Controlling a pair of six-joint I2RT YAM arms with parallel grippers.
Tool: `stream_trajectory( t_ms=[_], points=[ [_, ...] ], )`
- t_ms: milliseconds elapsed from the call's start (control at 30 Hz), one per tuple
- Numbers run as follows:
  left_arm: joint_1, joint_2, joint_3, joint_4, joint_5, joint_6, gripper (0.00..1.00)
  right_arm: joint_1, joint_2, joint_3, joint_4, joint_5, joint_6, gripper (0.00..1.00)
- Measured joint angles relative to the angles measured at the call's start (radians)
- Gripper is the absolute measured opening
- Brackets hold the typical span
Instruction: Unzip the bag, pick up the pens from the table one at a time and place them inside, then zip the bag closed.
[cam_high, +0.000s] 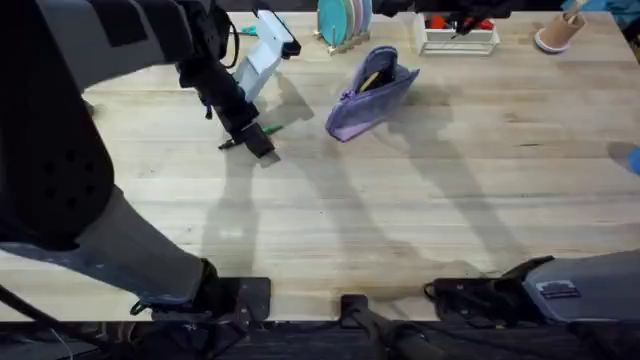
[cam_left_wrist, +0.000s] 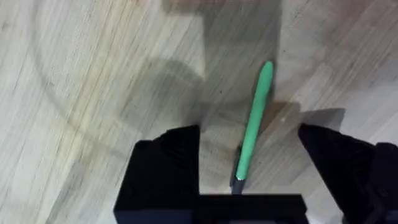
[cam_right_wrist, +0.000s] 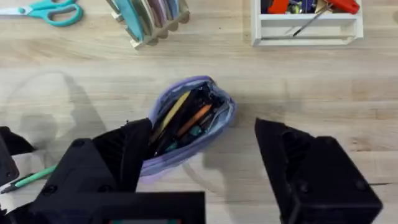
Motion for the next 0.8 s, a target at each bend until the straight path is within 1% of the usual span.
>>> stream_trajectory(
  t_ms=[367,400,500,667,767,800],
  points=[
    [0.0,0.0,0.0,-0.001,0.0,0.0,0.994,0.0,0.0,0.0,0.002,0.0,-0.002,0.995],
    [0.0,0.0,0.0,0.0,0.0,-0.001,0.978,0.0,0.0,0.0,0.002,0.0,-0.002,0.996],
    [0.0,0.003,0.003,0.006,-0.001,0.0,0.747,0.0,0.0,0.0,0.002,0.0,-0.002,0.996],
    [0.0,0.005,0.006,0.003,0.01,0.004,0.402,0.0,0.0,0.0,0.002,0.0,-0.002,0.996],
    [0.0,0.005,0.006,-0.005,0.023,0.003,0.174,0.0,0.0,0.0,0.001,0.0,-0.002,0.996],
    [0.0,0.005,0.006,-0.01,0.027,0.003,0.116,0.0,0.0,0.0,0.001,0.0,-0.002,0.996]
  ],
)
